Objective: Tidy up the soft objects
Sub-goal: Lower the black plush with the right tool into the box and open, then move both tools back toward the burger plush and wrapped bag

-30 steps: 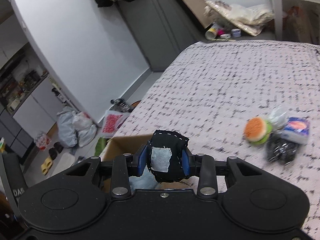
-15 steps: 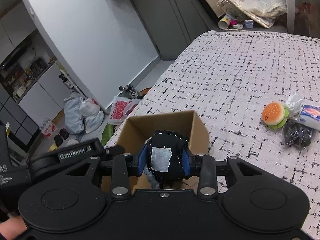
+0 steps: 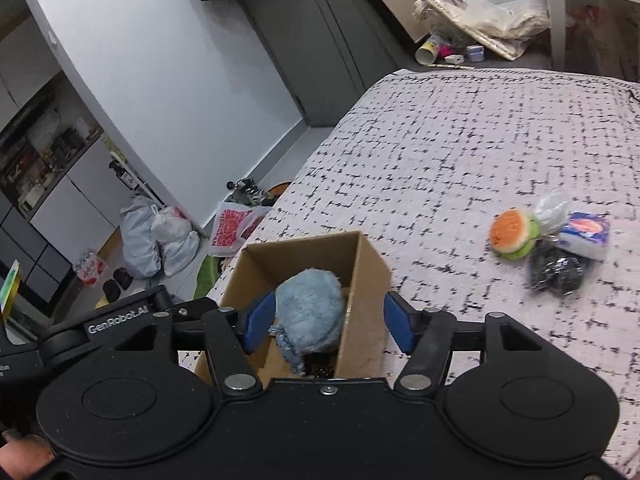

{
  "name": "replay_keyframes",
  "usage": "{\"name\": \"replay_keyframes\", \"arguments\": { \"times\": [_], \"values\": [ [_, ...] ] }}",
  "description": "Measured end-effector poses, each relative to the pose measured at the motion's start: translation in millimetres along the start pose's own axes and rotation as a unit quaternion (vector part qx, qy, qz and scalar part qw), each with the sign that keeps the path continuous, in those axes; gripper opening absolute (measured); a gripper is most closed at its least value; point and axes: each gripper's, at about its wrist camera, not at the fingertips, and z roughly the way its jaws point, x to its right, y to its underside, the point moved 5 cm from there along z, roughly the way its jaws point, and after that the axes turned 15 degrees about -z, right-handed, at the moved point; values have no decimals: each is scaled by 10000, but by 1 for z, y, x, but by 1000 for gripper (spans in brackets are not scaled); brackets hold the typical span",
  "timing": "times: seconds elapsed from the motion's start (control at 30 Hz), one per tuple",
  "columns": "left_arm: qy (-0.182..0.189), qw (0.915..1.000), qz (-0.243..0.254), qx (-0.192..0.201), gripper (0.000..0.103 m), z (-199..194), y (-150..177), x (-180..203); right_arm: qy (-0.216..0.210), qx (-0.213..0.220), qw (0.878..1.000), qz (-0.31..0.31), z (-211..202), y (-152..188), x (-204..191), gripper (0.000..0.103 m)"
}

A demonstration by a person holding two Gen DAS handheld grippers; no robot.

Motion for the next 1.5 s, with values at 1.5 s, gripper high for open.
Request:
{"name": "replay_keyframes", "arguments": {
  "times": [1.5],
  "values": [
    [-167,9959,808,361,102,-42,65,113,-35,373,9984,421,-72,-14,157,103]
  ]
}}
